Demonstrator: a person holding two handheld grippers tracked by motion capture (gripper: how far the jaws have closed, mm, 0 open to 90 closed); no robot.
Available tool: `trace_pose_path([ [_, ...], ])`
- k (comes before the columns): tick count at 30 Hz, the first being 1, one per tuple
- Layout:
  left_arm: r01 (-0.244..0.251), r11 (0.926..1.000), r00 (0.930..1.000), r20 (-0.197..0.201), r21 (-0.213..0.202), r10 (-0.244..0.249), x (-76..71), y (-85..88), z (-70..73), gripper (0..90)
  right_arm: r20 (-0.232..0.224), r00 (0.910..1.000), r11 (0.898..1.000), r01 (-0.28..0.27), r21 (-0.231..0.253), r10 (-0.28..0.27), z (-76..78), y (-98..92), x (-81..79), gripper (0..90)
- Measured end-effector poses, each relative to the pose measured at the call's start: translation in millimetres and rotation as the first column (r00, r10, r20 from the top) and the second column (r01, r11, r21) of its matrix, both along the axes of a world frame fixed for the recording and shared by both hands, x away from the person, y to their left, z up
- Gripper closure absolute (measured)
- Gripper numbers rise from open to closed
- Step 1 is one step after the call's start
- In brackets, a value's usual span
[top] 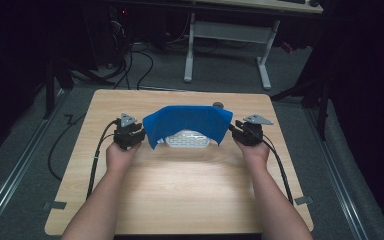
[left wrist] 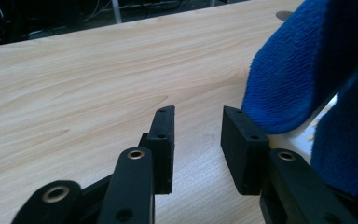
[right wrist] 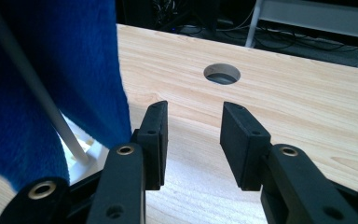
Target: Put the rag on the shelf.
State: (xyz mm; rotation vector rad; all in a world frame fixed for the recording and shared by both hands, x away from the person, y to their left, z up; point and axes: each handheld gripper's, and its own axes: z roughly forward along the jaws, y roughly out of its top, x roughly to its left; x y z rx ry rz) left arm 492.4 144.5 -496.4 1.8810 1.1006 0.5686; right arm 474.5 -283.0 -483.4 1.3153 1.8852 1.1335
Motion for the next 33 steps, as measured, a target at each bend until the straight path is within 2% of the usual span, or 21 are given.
trace_pose_path([
  [7, -0.028, 0.9996, 0.9995, 0.013, 0.002, 0.028, -9.8, 10.3, -0.6, 61.2, -0.001, 1.0, 1.0, 0.006, -0.017, -0.006, -1.5, -8.1, -11.9, 60.1],
  [8, -0.031, 0.9995, 0.9995, 0.007, 0.0, 0.031, -12.3, 13.1, 0.1, 60.6, 0.001, 1.0, 1.0, 0.005, -0.016, -0.005, -0.8, -8.4, -14.3, 60.0],
  [9, -0.037, 0.9993, 0.9992, 0.015, -0.005, 0.037, -15.6, 15.2, 0.4, 59.9, 0.022, 0.9997, 1.0, 0.005, -0.007, -0.004, -0.3, -9.2, -19.1, 59.6],
  [12, -0.054, 0.9984, 0.9984, 0.017, -0.014, 0.055, -25.5, 21.4, 0.4, 58.4, 0.014, 0.9999, 1.0, 0.001, -0.024, -0.001, 1.1, -9.8, -27.0, 57.8],
  [14, -0.057, 0.9983, 0.9982, 0.018, -0.003, 0.057, -33.5, 24.2, -1.2, 57.4, 0.041, 0.9991, 1.0, -0.004, -0.03, 0.006, 1.5, -10.5, -35.9, 57.3],
  [15, -0.058, 0.9983, 0.9981, 0.019, 0.0, 0.058, -36.7, 25.0, -2.1, 56.6, 0.036, 0.9993, 0.999, -0.006, -0.035, 0.007, 2.1, -10.8, -39.3, 55.8],
  [16, -0.056, 0.9984, 0.9983, 0.014, -0.002, 0.056, -45.9, 27.2, -4.1, 55.6, 0.024, 0.9996, 0.998, -0.01, -0.059, 0.011, 3.0, -9.8, -45.7, 53.3],
  [17, -0.056, 0.9984, 0.9983, 0.014, -0.002, 0.056, -45.9, 27.2, -4.1, 55.3, 0.024, 0.9996, 0.998, -0.01, -0.059, 0.011, 3.0, -9.8, -45.7, 53.3],
  [18, -0.05, 0.9987, 0.9986, 0.014, -0.002, 0.05, -52.7, 28.0, -5.4, 55.3, 0.02, 0.9997, 0.998, -0.013, -0.066, 0.015, 3.6, -9.0, -48.7, 52.5],
  [19, -0.044, 0.999, 0.9989, 0.019, 0.004, 0.044, -58.3, 28.4, -6.6, 54.9, 0.028, 0.9993, 0.996, -0.021, -0.083, 0.024, 5.0, -7.8, -53.7, 51.5],
  [22, -0.028, 0.9994, 0.9995, 0.013, 0.02, 0.028, -75.5, 29.7, -8.7, 53.6, 0.064, 0.9972, 0.996, -0.031, -0.088, 0.037, 7.3, -6.0, -70.9, 49.2],
  [24, -0.018, 0.9997, 0.9998, 0.006, 0.016, 0.018, -88.1, 30.7, -10.0, 52.6, 0.052, 0.9976, 0.993, -0.04, -0.114, 0.046, 8.1, -3.9, -81.4, 44.8],
  [25, -0.013, 0.9998, 0.9999, -0.004, 0.015, 0.013, -94.7, 31.1, -10.7, 51.9, 0.049, 0.9974, 0.992, -0.046, -0.121, 0.052, 8.1, -3.0, -87.4, 43.2],
  [26, -0.002, 0.9999, 0.9999, -0.01, 0.016, 0.002, -106.6, 31.2, -11.9, 50.4, 0.072, 0.9959, 0.991, -0.046, -0.128, 0.055, 7.1, -1.5, -101.6, 41.1],
  [27, -0.002, 0.9999, 0.9999, -0.01, 0.016, 0.002, -106.6, 31.2, -11.9, 49.7, 0.074, 0.9958, 0.991, -0.044, -0.127, 0.054, 6.5, -0.7, -107.0, 40.2],
  [28, 0.001, 0.9999, 0.9999, -0.01, 0.013, -0.001, -113.3, 30.9, -12.2, 49.7, 0.074, 0.9958, 0.991, -0.044, -0.127, 0.054, 6.5, -0.7, -107.0, 40.2],
  [30, 0.016, 0.9998, 0.9997, -0.016, -0.008, -0.016, -127.0, 29.9, -13.4, 47.8, 0.069, 0.9959, 0.991, -0.049, -0.121, 0.058, 4.5, 0.8, -121.7, 38.0],
  [33, 0.044, 0.999, 0.9985, -0.033, 0.002, -0.044, -142.9, 23.3, -14.8, 46.3, 0.062, 0.9959, 0.99, -0.057, -0.13, 0.066, 0.4, 5.0, -139.5, 36.3],
])
